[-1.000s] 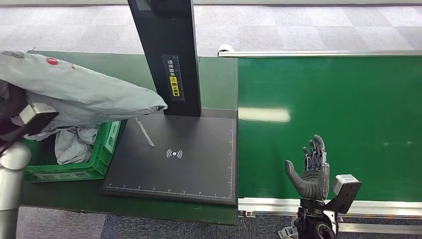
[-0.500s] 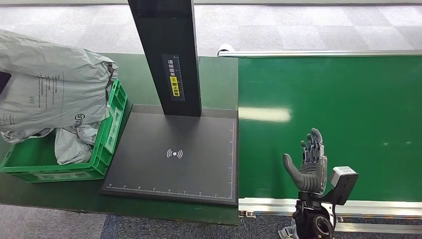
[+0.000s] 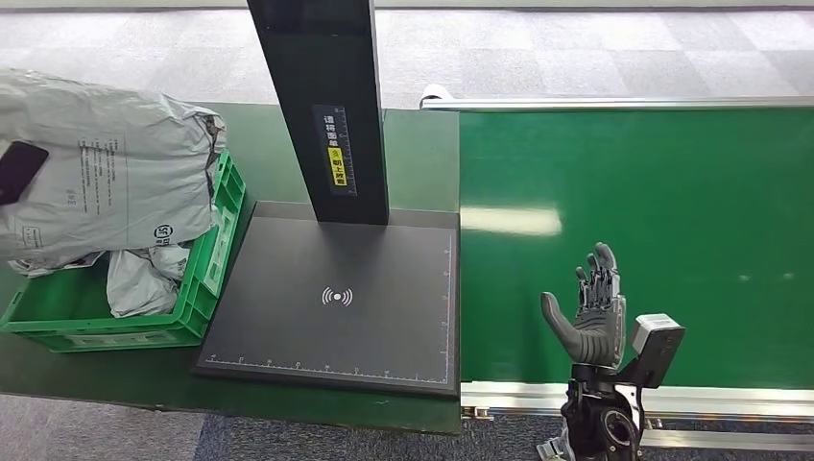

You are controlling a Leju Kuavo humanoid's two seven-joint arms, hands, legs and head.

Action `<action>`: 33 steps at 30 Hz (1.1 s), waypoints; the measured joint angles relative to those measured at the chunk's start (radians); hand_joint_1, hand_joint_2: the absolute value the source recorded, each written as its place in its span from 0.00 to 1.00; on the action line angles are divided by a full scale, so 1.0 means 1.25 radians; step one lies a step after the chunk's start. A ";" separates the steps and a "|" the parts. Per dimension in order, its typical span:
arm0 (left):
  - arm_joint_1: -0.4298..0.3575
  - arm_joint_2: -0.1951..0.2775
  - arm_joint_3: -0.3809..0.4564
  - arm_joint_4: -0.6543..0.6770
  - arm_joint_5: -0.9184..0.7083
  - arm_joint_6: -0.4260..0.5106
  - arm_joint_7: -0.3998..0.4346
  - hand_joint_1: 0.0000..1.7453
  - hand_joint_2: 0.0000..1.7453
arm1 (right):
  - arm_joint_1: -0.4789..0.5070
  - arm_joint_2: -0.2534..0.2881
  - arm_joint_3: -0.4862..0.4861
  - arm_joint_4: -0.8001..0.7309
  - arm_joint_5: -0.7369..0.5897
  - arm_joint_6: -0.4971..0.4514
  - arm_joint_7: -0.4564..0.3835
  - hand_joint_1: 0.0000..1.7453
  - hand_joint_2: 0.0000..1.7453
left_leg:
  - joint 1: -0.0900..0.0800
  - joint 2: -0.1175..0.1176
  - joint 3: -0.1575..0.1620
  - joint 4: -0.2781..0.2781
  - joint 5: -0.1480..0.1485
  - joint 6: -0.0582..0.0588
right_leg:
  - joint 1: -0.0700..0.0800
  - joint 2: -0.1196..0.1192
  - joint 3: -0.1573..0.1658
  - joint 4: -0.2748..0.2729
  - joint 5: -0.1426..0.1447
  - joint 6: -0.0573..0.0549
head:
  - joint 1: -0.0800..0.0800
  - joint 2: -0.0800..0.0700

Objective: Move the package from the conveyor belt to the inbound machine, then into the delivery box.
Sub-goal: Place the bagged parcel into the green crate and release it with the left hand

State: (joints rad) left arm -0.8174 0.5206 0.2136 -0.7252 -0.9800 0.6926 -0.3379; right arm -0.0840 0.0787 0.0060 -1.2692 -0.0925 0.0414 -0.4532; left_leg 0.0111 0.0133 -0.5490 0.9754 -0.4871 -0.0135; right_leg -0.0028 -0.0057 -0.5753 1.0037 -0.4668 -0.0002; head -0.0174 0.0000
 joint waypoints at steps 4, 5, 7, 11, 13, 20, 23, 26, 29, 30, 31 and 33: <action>0.007 -0.010 0.002 0.003 -0.027 0.000 0.014 1.00 1.00 | -0.004 0.001 0.000 0.005 0.000 0.002 0.000 0.00 1.00 | 0.000 0.000 0.000 0.000 0.000 0.000 | 0.000 0.000 0.000 0.000 0.000 0.000 | 0.000 0.000; 0.009 -0.011 0.003 0.003 -0.028 0.000 0.015 1.00 1.00 | -0.004 0.001 0.000 0.006 0.000 0.002 0.000 0.00 1.00 | 0.000 0.000 0.000 0.000 0.000 0.000 | 0.000 0.000 0.000 0.000 0.000 0.000 | 0.000 0.000; 0.011 -0.013 0.005 0.003 -0.029 0.000 0.015 1.00 1.00 | -0.004 0.001 0.000 0.007 0.000 0.002 0.000 0.00 1.00 | 0.000 0.000 0.000 0.000 0.000 0.000 | 0.000 0.000 0.000 0.000 0.000 0.000 | 0.000 0.000; 0.012 -0.016 0.006 0.006 -0.043 0.000 0.028 1.00 1.00 | -0.005 0.002 0.000 0.011 0.000 0.003 0.000 0.00 1.00 | 0.000 0.000 0.000 0.000 0.000 0.000 | 0.000 0.000 0.000 0.000 0.000 0.000 | 0.000 0.000; 0.012 -0.017 0.008 0.011 -0.085 0.000 0.064 1.00 1.00 | -0.005 0.002 0.000 0.012 0.001 0.005 0.000 0.00 1.00 | 0.000 0.000 0.000 0.000 0.000 0.000 | 0.000 0.000 0.000 0.000 0.000 0.000 | 0.000 0.000; 0.012 -0.010 0.027 0.039 -0.222 0.000 0.176 0.97 1.00 | -0.005 0.005 0.000 0.012 0.010 0.009 0.002 0.00 1.00 | 0.000 0.000 0.000 0.000 0.000 0.000 | 0.000 0.000 0.000 0.000 0.000 0.000 | 0.000 0.000; 0.012 -0.007 0.033 0.053 -0.264 0.000 0.212 0.86 1.00 | -0.004 0.007 0.000 0.012 0.012 0.010 0.006 0.00 1.00 | 0.000 0.000 0.000 0.000 0.000 0.000 | 0.000 0.000 0.000 0.000 0.000 0.000 | 0.000 0.000; 0.011 -0.002 0.036 0.076 -0.312 -0.013 0.262 0.81 1.00 | -0.004 0.007 0.000 0.012 0.013 0.010 0.009 0.00 1.00 | 0.000 0.000 0.000 0.000 0.000 0.000 | 0.000 0.000 0.000 0.000 0.000 0.000 | 0.000 0.000; 0.008 0.001 0.038 0.097 -0.334 -0.033 0.297 0.66 1.00 | -0.004 0.008 0.000 0.012 0.014 0.011 0.010 0.00 1.00 | 0.000 0.001 0.000 0.000 0.000 0.000 | 0.000 0.000 0.000 0.000 0.000 0.000 | 0.000 0.000; 0.008 0.003 0.038 0.104 -0.336 -0.036 0.300 0.52 1.00 | -0.004 0.008 0.000 0.012 0.014 0.011 0.010 0.00 1.00 | 0.000 0.001 0.000 0.000 0.000 0.000 | 0.000 0.000 0.000 0.000 0.000 0.000 | 0.000 0.000; 0.007 0.006 0.039 0.110 -0.334 -0.037 0.299 0.33 1.00 | -0.004 0.008 0.000 0.012 0.014 0.011 0.010 0.00 1.00 | 0.000 0.001 0.000 0.000 0.000 0.000 | 0.000 0.000 0.000 0.000 0.000 0.000 | 0.000 0.000; 0.006 0.012 0.040 0.122 -0.327 -0.038 0.290 0.06 1.00 | -0.004 0.008 0.000 0.012 0.014 0.011 0.011 0.00 1.00 | 0.000 0.001 0.000 0.000 0.000 0.000 | 0.000 0.000 0.000 0.000 0.000 0.000 | 0.000 0.000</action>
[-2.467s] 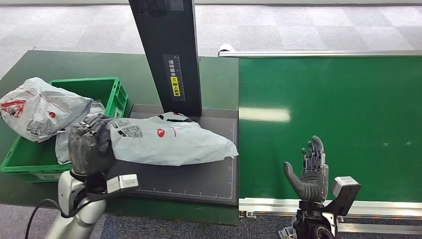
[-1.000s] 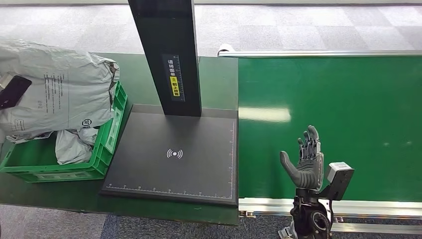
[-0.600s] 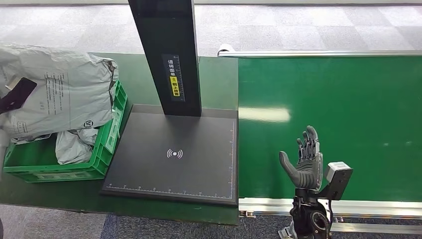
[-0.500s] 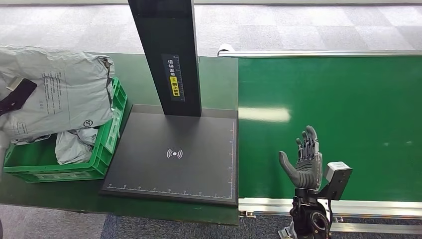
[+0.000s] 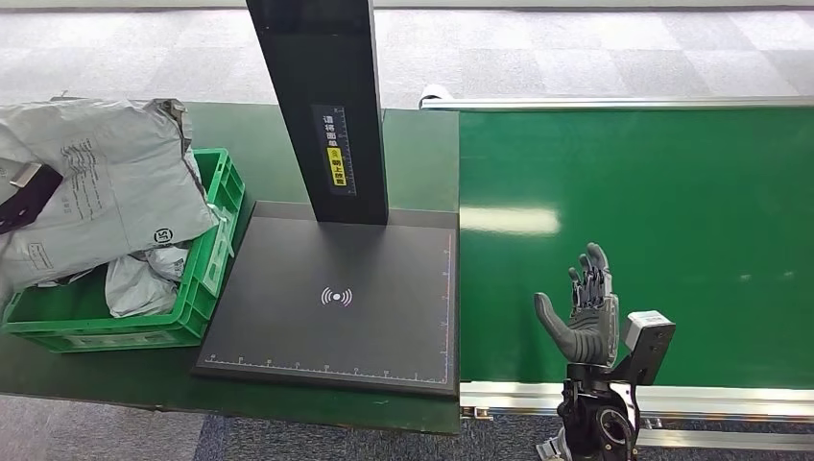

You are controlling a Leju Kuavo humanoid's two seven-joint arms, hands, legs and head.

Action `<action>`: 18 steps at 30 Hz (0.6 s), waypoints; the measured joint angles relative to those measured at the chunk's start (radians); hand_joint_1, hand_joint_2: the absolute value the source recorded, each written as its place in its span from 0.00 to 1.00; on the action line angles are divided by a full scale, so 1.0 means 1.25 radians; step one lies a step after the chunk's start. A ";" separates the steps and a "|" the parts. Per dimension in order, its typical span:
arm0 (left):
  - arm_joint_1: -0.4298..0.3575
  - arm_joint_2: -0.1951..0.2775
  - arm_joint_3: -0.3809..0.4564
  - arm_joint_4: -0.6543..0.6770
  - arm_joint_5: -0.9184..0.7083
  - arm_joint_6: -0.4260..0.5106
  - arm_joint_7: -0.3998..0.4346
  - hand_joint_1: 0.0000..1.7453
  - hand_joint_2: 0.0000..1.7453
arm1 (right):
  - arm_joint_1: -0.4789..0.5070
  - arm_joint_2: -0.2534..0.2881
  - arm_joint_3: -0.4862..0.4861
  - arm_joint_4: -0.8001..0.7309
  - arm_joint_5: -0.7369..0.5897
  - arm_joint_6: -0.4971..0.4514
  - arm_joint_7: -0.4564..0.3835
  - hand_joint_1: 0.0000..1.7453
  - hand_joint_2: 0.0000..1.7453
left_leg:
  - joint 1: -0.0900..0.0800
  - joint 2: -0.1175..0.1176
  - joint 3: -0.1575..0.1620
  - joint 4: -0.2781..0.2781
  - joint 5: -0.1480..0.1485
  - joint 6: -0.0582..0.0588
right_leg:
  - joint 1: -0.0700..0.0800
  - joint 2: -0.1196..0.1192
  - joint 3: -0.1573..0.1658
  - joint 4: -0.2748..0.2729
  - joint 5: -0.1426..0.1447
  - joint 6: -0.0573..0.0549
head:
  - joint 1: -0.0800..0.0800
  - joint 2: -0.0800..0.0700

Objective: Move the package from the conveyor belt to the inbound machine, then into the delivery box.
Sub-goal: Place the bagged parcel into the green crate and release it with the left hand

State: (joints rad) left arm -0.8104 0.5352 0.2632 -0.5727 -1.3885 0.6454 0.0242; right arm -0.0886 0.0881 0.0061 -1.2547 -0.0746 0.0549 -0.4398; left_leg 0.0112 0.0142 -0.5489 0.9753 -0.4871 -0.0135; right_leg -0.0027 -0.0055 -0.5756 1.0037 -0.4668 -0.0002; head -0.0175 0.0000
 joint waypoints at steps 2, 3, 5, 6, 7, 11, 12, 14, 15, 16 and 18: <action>-0.003 0.006 0.002 0.013 0.006 -0.003 -0.009 0.00 1.00 | 0.000 0.000 0.000 0.000 0.000 0.000 0.000 0.00 1.00 | 0.000 0.000 0.000 0.000 0.000 0.000 | 0.000 0.000 0.000 0.000 0.000 0.000 | 0.000 0.000; -0.006 0.009 0.003 0.020 0.008 -0.008 -0.011 0.00 1.00 | 0.000 0.000 0.000 0.000 0.000 0.000 0.000 0.00 1.00 | 0.000 0.000 0.000 0.000 0.000 0.000 | 0.000 0.000 0.000 0.000 0.000 0.000 | 0.000 0.000; -0.012 0.013 0.005 0.033 0.013 -0.018 -0.013 0.00 1.00 | 0.000 0.000 0.000 0.000 0.000 0.000 0.000 0.00 1.00 | 0.000 -0.001 0.000 0.000 0.000 0.000 | 0.000 0.000 0.000 0.000 0.000 0.000 | 0.000 0.000; -0.014 0.014 0.006 0.038 0.015 -0.021 -0.010 0.00 1.00 | 0.000 0.000 0.000 0.000 0.000 0.000 0.000 0.00 1.00 | 0.000 -0.001 0.000 0.000 0.000 0.000 | 0.000 0.000 0.000 0.000 0.000 0.000 | 0.000 0.000; -0.016 0.015 0.007 0.042 0.017 -0.023 -0.004 0.00 1.00 | 0.000 0.000 0.000 0.000 0.000 0.000 0.000 0.00 1.00 | 0.000 -0.001 0.000 0.000 0.000 0.000 | 0.000 0.000 0.000 0.000 0.000 0.000 | 0.000 0.000; -0.025 0.017 0.024 0.053 0.050 -0.040 0.034 0.00 1.00 | 0.000 0.000 0.000 0.000 0.000 0.000 0.002 0.00 1.00 | 0.000 0.000 0.000 0.000 0.000 0.000 | 0.000 0.000 0.000 0.000 0.000 0.000 | 0.000 0.000; -0.027 0.017 0.030 0.054 0.064 -0.047 0.037 0.00 1.00 | 0.000 0.000 0.000 0.000 0.000 0.000 0.002 0.00 1.00 | 0.000 0.000 0.000 0.000 0.000 0.000 | 0.000 0.000 0.000 0.000 0.000 0.000 | 0.000 0.000; -0.031 0.018 0.043 0.056 0.087 -0.059 0.038 0.00 1.00 | 0.000 0.000 0.000 0.000 0.000 0.000 0.003 0.00 1.00 | 0.000 -0.001 0.000 0.000 0.000 0.000 | 0.000 0.000 0.000 0.000 0.000 0.000 | 0.000 0.000; -0.033 0.018 0.049 0.057 0.093 -0.062 0.038 0.00 1.00 | 0.000 0.000 0.000 0.000 0.000 0.000 0.003 0.00 1.00 | 0.000 -0.001 0.000 0.000 0.000 0.000 | 0.000 0.000 0.000 0.000 0.000 0.000 | 0.000 0.000; -0.034 0.018 0.053 0.058 0.097 -0.063 0.038 0.00 1.00 | 0.000 0.000 0.000 0.000 0.000 0.000 0.003 0.00 1.00 | 0.000 -0.001 0.000 0.000 0.000 0.000 | 0.000 0.000 0.000 0.000 0.000 0.000 | 0.000 0.000; -0.036 0.018 0.059 0.059 0.110 -0.056 0.030 0.00 1.00 | 0.000 0.000 0.000 0.000 0.000 0.000 0.003 0.00 1.00 | 0.000 0.000 0.000 0.000 0.000 0.000 | 0.000 0.000 0.000 0.000 0.000 0.000 | 0.000 0.000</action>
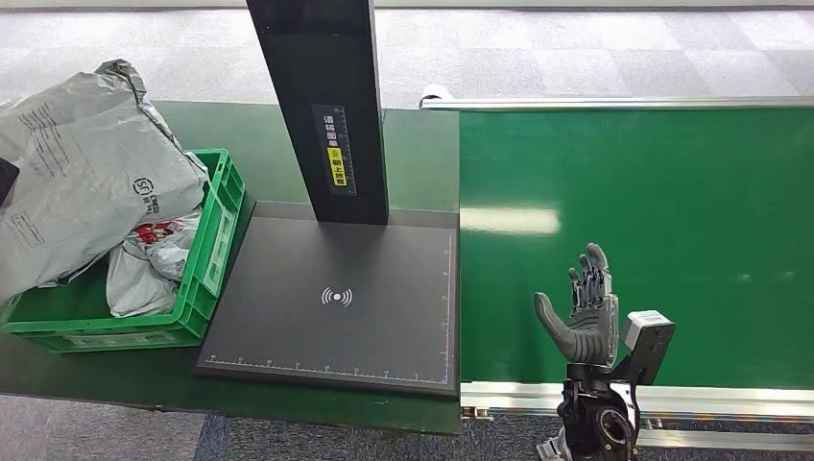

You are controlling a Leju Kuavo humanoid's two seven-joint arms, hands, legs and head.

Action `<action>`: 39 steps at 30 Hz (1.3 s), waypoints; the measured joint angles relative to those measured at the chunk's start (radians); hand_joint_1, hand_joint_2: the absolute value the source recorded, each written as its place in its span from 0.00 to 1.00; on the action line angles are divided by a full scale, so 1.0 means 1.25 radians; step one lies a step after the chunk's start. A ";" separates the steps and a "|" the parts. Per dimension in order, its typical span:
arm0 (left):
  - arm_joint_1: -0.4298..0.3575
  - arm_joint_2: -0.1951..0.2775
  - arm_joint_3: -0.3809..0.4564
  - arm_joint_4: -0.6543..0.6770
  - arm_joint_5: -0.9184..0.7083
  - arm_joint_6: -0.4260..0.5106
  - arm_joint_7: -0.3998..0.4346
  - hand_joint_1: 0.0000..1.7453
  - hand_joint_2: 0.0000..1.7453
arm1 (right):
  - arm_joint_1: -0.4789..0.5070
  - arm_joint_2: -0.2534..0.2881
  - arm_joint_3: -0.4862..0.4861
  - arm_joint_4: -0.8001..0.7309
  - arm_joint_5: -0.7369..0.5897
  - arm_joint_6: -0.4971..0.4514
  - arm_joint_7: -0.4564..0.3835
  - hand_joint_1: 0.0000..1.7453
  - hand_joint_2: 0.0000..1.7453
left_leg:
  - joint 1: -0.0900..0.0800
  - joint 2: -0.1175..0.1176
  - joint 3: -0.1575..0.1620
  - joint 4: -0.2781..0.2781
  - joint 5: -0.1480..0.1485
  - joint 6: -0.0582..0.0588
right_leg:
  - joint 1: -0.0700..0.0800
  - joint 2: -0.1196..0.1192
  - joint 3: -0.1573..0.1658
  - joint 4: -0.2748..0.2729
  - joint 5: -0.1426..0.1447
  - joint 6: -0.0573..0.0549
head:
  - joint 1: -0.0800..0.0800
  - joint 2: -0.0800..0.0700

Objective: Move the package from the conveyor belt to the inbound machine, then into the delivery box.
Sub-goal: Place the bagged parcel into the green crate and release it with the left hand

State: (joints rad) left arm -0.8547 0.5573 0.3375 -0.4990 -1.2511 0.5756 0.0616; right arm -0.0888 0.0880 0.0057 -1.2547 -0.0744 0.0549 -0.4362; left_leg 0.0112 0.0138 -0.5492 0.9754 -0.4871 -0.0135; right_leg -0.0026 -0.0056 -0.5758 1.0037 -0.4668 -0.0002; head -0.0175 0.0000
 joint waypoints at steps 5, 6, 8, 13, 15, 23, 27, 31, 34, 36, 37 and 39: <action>0.030 -0.015 0.032 -0.050 0.177 0.079 -0.189 0.00 1.00 | 0.000 0.000 0.000 0.000 0.000 -0.002 0.001 0.00 1.00 | 0.000 0.000 0.000 0.000 0.000 0.000 | 0.000 0.000 -0.001 0.000 0.000 0.000 | 0.000 0.000; 0.047 -0.026 0.039 -0.082 0.240 0.074 -0.252 0.00 1.00 | 0.000 0.000 0.000 0.000 0.000 -0.004 0.000 0.00 1.00 | 0.000 0.000 0.000 0.000 0.000 0.000 | 0.000 0.000 -0.001 0.000 0.000 0.000 | 0.000 0.000; 0.093 -0.060 0.043 -0.167 0.388 0.022 -0.362 0.00 1.00 | 0.000 0.000 0.000 0.000 -0.001 -0.011 -0.003 0.00 1.00 | -0.001 -0.001 0.000 0.000 0.000 0.000 | -0.001 -0.001 -0.001 0.000 0.000 0.000 | 0.000 0.000; 0.199 -0.138 -0.008 -0.375 0.563 -0.083 -0.381 0.00 1.00 | 0.001 -0.001 -0.002 0.000 -0.005 -0.019 -0.008 0.00 1.00 | -0.001 0.002 0.000 0.000 0.000 0.000 | -0.001 0.001 0.000 0.000 0.000 0.000 | 0.000 0.000; 0.217 -0.149 -0.023 -0.421 0.581 -0.083 -0.376 0.00 1.00 | 0.001 -0.002 -0.003 0.000 -0.005 -0.019 -0.009 0.00 1.00 | -0.001 0.003 0.000 0.000 0.000 0.000 | -0.001 0.002 -0.001 0.000 0.001 0.000 | 0.000 0.000; 0.275 -0.176 -0.058 -0.536 0.720 -0.203 -0.442 0.00 1.00 | 0.001 -0.005 -0.005 0.000 -0.006 -0.019 -0.010 0.00 1.00 | 0.000 0.003 0.000 0.000 0.000 0.000 | 0.000 0.002 -0.001 0.000 0.001 -0.001 | 0.000 0.000; 0.404 -0.236 -0.128 -0.688 0.839 -0.348 -0.493 0.00 1.00 | 0.000 -0.007 -0.005 0.000 -0.007 -0.015 -0.014 0.00 1.00 | -0.002 0.003 0.000 0.000 -0.001 0.001 | -0.002 0.002 -0.001 -0.001 0.000 0.000 | 0.000 0.000; 0.539 -0.313 -0.238 -0.791 0.872 -0.424 -0.514 0.00 1.00 | 0.008 -0.007 -0.003 0.000 0.002 -0.003 -0.015 0.00 1.00 | -0.004 0.003 0.000 0.000 -0.003 0.003 | -0.004 0.002 -0.001 -0.001 0.000 0.001 | 0.000 0.000; 0.599 -0.363 -0.320 -0.821 0.870 -0.430 -0.521 0.00 1.00 | 0.014 -0.006 0.002 -0.001 0.010 -0.001 -0.015 0.00 1.00 | -0.004 0.003 -0.001 0.000 -0.003 0.004 | -0.004 0.002 -0.001 -0.001 -0.001 0.001 | 0.000 0.000; 0.622 -0.381 -0.354 -0.830 0.871 -0.427 -0.524 0.00 1.00 | 0.015 -0.006 0.005 -0.001 0.012 -0.001 -0.015 0.00 1.00 | -0.004 0.003 0.000 0.000 -0.003 0.004 | -0.004 0.002 -0.001 -0.001 -0.001 0.001 | 0.000 0.000; 0.627 -0.387 -0.363 -0.833 0.874 -0.427 -0.524 0.00 1.00 | 0.016 -0.006 0.006 -0.001 0.013 -0.001 -0.015 0.00 1.00 | -0.004 0.003 0.000 0.000 -0.003 0.004 | -0.004 0.002 -0.001 -0.001 -0.001 0.001 | 0.000 0.000; 0.634 -0.394 -0.374 -0.839 0.884 -0.436 -0.518 0.00 1.00 | 0.016 -0.006 0.007 -0.001 0.013 -0.001 -0.015 0.00 1.00 | -0.003 0.003 0.000 0.000 -0.003 0.004 | -0.004 0.002 -0.001 -0.001 -0.001 0.001 | 0.000 0.000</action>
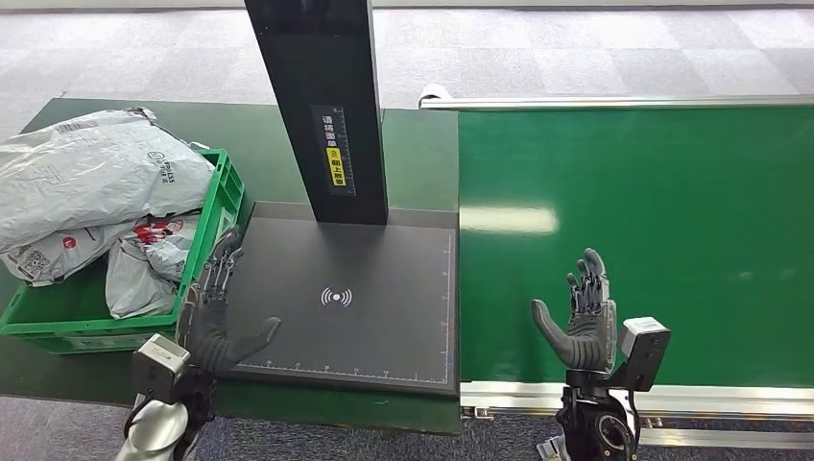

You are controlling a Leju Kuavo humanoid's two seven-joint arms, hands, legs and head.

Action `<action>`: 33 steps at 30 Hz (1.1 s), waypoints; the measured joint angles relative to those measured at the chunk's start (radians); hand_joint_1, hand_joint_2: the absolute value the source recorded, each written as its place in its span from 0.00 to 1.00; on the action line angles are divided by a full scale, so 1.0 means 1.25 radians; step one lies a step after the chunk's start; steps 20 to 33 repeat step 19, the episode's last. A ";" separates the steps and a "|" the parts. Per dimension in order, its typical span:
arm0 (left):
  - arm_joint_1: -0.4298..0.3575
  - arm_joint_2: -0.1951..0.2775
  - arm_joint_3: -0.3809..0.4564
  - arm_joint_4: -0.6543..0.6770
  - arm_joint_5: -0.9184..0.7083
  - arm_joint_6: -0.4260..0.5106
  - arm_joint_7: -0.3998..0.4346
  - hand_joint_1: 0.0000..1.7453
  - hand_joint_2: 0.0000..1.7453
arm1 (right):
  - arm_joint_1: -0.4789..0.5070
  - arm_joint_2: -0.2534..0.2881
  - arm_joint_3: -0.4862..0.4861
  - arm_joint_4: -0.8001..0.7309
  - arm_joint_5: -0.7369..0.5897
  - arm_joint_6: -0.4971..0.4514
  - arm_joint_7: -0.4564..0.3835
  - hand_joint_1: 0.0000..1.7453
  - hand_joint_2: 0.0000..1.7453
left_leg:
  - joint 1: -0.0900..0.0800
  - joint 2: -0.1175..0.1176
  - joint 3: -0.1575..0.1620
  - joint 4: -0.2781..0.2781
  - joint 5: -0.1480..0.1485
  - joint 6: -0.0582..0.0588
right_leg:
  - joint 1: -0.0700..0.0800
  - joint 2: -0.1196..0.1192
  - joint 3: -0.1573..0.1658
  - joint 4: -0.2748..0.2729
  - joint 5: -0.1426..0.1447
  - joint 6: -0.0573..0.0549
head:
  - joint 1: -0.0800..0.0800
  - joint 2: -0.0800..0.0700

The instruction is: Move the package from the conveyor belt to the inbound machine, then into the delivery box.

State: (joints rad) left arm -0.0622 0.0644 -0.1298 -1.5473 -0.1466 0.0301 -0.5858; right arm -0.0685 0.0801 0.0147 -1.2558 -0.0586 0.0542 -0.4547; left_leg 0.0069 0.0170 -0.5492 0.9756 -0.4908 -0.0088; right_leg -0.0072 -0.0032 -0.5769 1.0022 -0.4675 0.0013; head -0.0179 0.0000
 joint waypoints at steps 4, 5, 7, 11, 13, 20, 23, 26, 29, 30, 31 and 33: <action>0.006 -0.038 -0.030 0.028 -0.016 -0.006 0.026 0.00 1.00 | 0.000 0.003 0.009 0.000 0.014 0.001 0.007 0.00 1.00 | 0.000 0.000 0.000 0.000 0.000 0.000 | 0.000 0.000 0.001 0.000 0.000 0.000 | 0.000 0.000; 0.005 -0.054 -0.041 0.054 -0.028 0.010 0.024 0.00 1.00 | 0.000 0.006 0.015 0.000 0.023 0.000 0.012 0.00 1.00 | 0.000 0.000 0.001 0.000 0.000 0.000 | 0.000 0.000 0.001 0.000 0.000 0.000 | 0.000 0.000; 0.005 -0.092 -0.062 0.118 -0.014 0.021 0.017 0.00 1.00 | 0.000 0.015 0.027 0.003 0.039 -0.003 0.022 0.00 1.00 | 0.000 0.000 0.001 0.000 0.000 0.000 | 0.000 0.000 0.001 0.000 0.000 0.000 | 0.000 0.000; 0.016 -0.153 -0.085 0.223 0.066 -0.014 0.008 0.00 1.00 | 0.007 0.031 0.046 0.022 0.041 -0.008 0.026 0.00 1.00 | 0.000 0.000 0.000 0.000 0.000 0.000 | 0.000 0.000 0.001 0.000 0.000 0.000 | 0.000 0.000; 0.029 -0.166 -0.091 0.252 0.087 -0.028 0.008 0.00 1.00 | 0.017 0.034 0.049 0.034 0.038 -0.006 0.023 0.00 1.00 | 0.000 0.000 0.000 0.000 0.000 0.000 | 0.000 0.000 0.001 0.000 0.000 0.000 | 0.000 0.000; 0.053 -0.173 -0.094 0.276 0.113 -0.047 0.011 0.00 1.00 | 0.032 0.037 0.057 0.060 0.038 0.000 0.012 0.00 1.00 | 0.000 0.000 0.000 0.000 0.000 0.000 | 0.000 0.000 0.000 0.000 0.000 0.000 | 0.000 0.000; 0.053 -0.173 -0.094 0.276 0.113 -0.047 0.011 0.00 1.00 | 0.032 0.037 0.057 0.060 0.038 0.000 0.012 0.00 1.00 | 0.000 0.000 0.000 0.000 0.000 0.000 | 0.000 0.000 0.000 0.000 0.000 0.000 | 0.000 0.000; 0.053 -0.173 -0.094 0.276 0.113 -0.047 0.011 0.00 1.00 | 0.032 0.037 0.057 0.060 0.038 0.000 0.012 0.00 1.00 | 0.000 0.000 0.000 0.000 0.000 0.000 | 0.000 0.000 0.000 0.000 0.000 0.000 | 0.000 0.000; 0.053 -0.173 -0.094 0.276 0.113 -0.047 0.011 0.00 1.00 | 0.032 0.037 0.057 0.060 0.038 0.000 0.012 0.00 1.00 | 0.000 0.000 0.000 0.000 0.000 0.000 | 0.000 0.000 0.000 0.000 0.000 0.000 | 0.000 0.000; 0.053 -0.173 -0.094 0.276 0.113 -0.047 0.011 0.00 1.00 | 0.032 0.037 0.057 0.060 0.038 0.000 0.012 0.00 1.00 | 0.000 0.000 0.000 0.000 0.000 0.000 | 0.000 0.000 0.000 0.000 0.000 0.000 | 0.000 0.000; 0.053 -0.173 -0.094 0.276 0.113 -0.047 0.011 0.00 1.00 | 0.032 0.037 0.057 0.060 0.038 0.000 0.012 0.00 1.00 | 0.000 0.000 0.000 0.000 0.000 0.000 | 0.000 0.000 0.000 0.000 0.000 0.000 | 0.000 0.000; 0.053 -0.173 -0.094 0.276 0.113 -0.047 0.011 0.00 1.00 | 0.032 0.037 0.057 0.060 0.038 0.000 0.012 0.00 1.00 | 0.000 0.000 0.000 0.000 0.000 0.000 | 0.000 0.000 0.000 0.000 0.000 0.000 | 0.000 0.000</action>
